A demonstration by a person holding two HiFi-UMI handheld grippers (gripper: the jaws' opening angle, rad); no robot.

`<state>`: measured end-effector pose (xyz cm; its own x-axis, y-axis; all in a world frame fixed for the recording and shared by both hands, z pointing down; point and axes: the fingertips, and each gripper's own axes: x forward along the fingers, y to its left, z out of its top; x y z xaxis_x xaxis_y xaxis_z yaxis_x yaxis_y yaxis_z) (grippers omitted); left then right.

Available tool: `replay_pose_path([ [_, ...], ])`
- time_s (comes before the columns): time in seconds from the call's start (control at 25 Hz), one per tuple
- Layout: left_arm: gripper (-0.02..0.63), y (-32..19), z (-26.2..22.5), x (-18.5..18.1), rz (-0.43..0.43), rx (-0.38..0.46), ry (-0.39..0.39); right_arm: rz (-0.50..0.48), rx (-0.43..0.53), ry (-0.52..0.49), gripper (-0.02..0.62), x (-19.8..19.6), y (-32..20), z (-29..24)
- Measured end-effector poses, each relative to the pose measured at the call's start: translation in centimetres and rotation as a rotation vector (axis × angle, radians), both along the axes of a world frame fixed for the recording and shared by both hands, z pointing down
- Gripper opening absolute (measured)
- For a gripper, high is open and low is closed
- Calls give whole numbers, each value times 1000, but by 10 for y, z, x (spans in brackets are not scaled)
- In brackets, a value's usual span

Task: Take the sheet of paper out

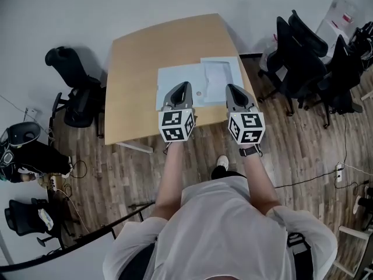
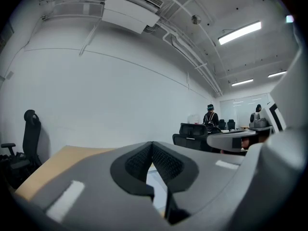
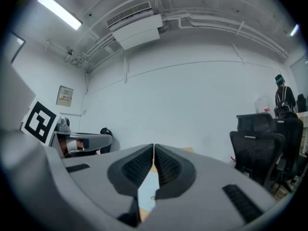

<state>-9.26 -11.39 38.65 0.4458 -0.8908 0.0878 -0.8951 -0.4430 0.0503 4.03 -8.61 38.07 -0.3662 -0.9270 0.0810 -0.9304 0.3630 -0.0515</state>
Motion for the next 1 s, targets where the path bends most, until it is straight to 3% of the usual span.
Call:
replay_pose_path([
  [0.32, 9, -92, 22, 27, -11, -60, -39, -16, -67, -34, 14, 43, -97, 22],
  [0.52, 9, -132, 46, 34, -48, -107, -102, -8, -114, -66, 14, 67, -138, 46],
  [0.76, 9, -163, 93, 35, -16, -233, -44, -71, -198, -44, 14, 53, -169, 83],
  [1.0, 9, -221, 128, 26, 22, -306, -6, -97, -245, 2, 14, 31, -214, 105],
])
